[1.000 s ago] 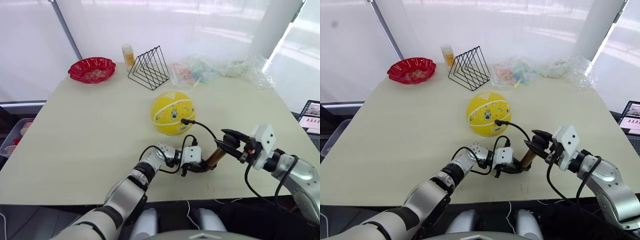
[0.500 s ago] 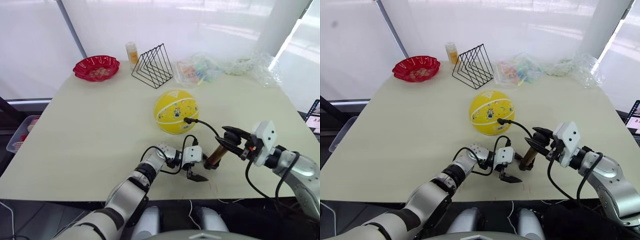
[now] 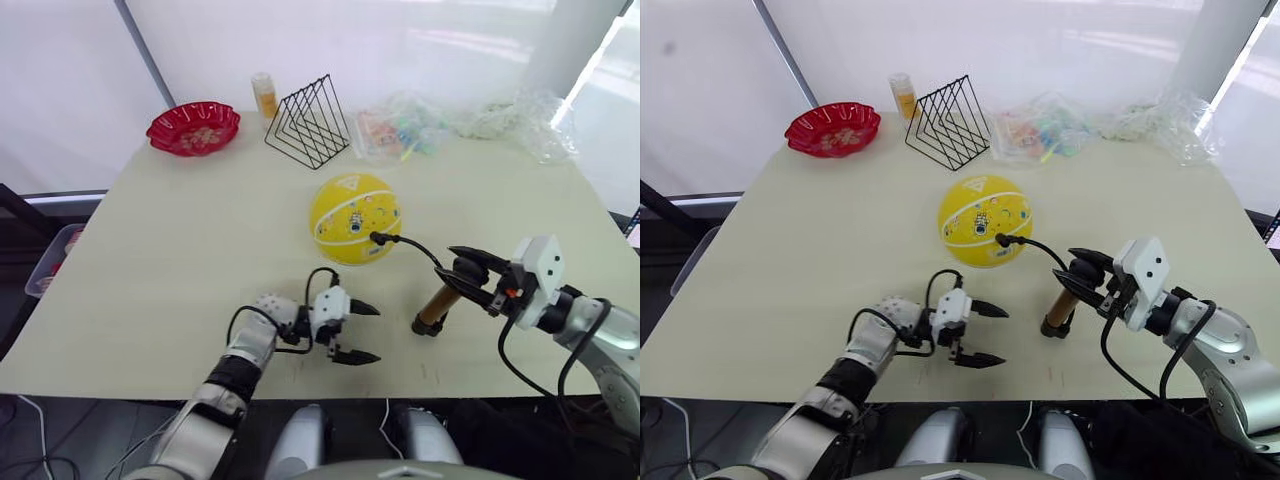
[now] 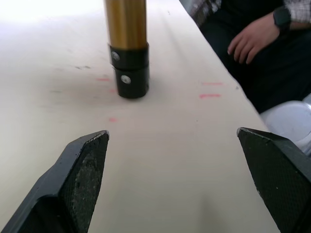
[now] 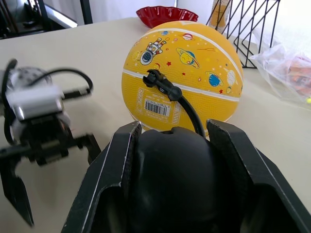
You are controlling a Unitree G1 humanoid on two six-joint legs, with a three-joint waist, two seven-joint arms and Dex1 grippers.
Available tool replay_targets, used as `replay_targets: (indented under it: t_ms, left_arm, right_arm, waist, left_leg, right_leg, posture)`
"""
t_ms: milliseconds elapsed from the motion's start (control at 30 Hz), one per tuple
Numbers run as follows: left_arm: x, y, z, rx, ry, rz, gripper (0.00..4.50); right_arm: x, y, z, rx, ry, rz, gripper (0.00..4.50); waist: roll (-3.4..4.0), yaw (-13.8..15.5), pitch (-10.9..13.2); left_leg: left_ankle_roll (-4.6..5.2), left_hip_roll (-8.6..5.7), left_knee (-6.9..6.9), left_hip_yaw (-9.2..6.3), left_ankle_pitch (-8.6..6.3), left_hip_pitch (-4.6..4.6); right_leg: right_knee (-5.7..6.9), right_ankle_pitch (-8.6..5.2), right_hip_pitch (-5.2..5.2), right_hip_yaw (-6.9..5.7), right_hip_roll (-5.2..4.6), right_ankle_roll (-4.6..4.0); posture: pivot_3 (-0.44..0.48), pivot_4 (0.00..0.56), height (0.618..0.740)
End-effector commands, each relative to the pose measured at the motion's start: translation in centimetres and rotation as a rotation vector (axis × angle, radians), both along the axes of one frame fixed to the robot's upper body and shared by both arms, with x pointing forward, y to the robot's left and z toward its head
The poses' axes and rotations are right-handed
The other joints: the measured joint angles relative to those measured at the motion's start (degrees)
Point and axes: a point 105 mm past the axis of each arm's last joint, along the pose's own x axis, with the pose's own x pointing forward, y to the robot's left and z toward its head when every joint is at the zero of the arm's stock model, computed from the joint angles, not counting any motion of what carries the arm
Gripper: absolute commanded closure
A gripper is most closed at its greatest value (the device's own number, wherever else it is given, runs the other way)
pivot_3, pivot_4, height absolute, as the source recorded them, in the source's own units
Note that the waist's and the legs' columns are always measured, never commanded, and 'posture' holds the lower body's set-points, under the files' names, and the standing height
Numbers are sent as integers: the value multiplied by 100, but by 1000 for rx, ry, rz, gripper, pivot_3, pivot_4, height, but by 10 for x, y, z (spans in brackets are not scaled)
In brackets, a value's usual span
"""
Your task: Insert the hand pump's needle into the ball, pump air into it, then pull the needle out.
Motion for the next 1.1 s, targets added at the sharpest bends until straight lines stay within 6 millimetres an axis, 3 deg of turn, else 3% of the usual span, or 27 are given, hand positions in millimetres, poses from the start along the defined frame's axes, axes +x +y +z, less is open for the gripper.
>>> replay_targets:
  t_ms: [33,133,200,433,867,1000,1100]
  left_arm:
    - [-2,12,33,-95,-35,24,0]
    - [2,36,55,-124,-55,94,0]
    - [2,41,62,-136,-55,116,0]
    - [-14,76,92,-172,-80,178,0]
    - [-28,87,103,-183,-91,249,0]
    - [-29,84,107,-189,-95,244,0]
    - [-29,82,109,-193,-100,241,0]
  right_arm:
    - [-1,-4,-12,5,64,-6,2867]
    - [1,-9,-7,6,48,-14,2867]
    - [1,-12,-6,1,42,-14,2867]
    - [9,-28,23,14,-22,-34,2867]
    - [31,-60,78,-55,-212,-122,2867]
    - [39,-60,87,-116,-295,-134,2867]
    - [42,-51,79,-227,-350,-89,2867]
  waist:
    - [0,-13,11]
    - [3,-23,31]
    - [15,-19,38]
    - [31,-19,91]
    - [53,-27,149]
    - [53,-26,149]
    - [53,-31,149]
  left_leg:
    - [-1,-1,2,2,0,1]
    - [-1,0,3,3,1,3]
    - [-1,1,3,1,1,4]
    - [-5,-5,3,6,3,1]
    - [-51,-23,4,5,33,-42]
    - [-50,-25,4,5,32,-42]
    - [-51,-32,6,6,33,-42]
  right_leg:
    - [0,-1,1,4,-1,-1]
    - [3,1,0,6,2,1]
    - [8,1,-1,3,9,2]
    - [11,1,-4,6,8,6]
    - [27,7,-50,8,9,15]
    - [28,7,-50,9,11,16]
    - [29,8,-50,9,12,17]
  posture:
    - [0,150,737]
    - [0,150,737]
    - [0,150,737]
    - [0,150,737]
    - [0,150,737]
    - [0,150,737]
    - [0,150,737]
